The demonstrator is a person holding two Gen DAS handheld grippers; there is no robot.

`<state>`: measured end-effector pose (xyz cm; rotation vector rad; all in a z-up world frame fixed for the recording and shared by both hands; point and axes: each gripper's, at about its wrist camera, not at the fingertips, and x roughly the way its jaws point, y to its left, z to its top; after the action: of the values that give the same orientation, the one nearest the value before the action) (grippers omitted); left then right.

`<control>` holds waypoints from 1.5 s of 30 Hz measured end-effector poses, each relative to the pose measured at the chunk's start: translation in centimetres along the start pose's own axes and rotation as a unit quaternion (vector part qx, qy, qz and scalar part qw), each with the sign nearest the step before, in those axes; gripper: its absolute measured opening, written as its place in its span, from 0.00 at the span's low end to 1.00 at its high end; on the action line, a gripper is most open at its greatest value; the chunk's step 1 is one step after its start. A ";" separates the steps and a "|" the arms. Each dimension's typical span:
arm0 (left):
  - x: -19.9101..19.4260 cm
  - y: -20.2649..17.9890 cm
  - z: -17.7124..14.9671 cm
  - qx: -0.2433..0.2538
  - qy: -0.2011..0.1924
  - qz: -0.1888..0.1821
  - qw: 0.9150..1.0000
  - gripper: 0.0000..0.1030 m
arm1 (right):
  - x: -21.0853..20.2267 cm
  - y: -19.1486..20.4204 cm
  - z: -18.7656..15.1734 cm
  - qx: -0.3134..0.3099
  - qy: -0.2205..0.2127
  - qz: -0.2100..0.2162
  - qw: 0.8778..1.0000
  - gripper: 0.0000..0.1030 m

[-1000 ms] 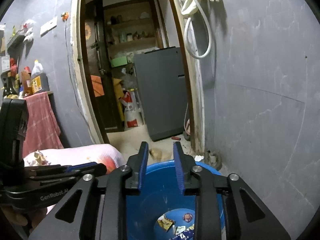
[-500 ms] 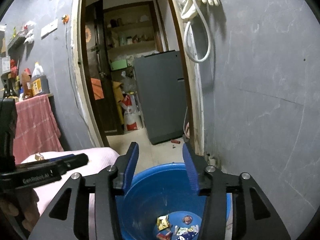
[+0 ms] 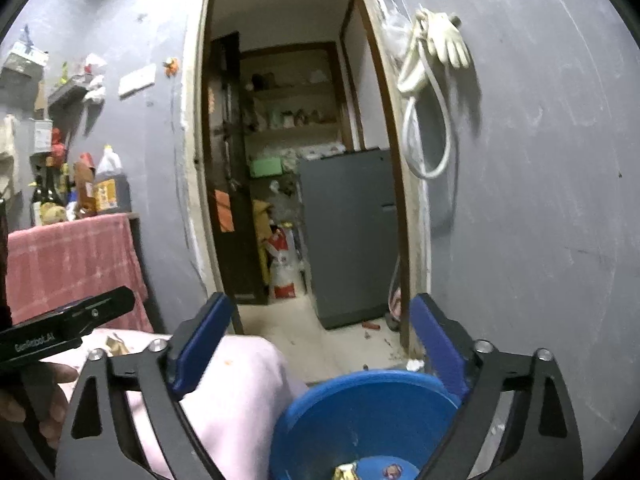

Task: Collect trash
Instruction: 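Move both open tools back over the trash pile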

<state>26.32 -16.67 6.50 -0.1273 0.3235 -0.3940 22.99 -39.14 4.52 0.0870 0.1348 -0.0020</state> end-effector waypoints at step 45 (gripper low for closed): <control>-8.5 21.5 -3.8 -0.043 0.021 0.198 0.979 0.98 | 5.9 18.8 -3.3 -0.070 0.093 0.202 0.972 1.00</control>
<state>25.25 6.20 1.41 -0.1364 0.3974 0.0133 28.56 -20.14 2.09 -0.0281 0.3017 0.4235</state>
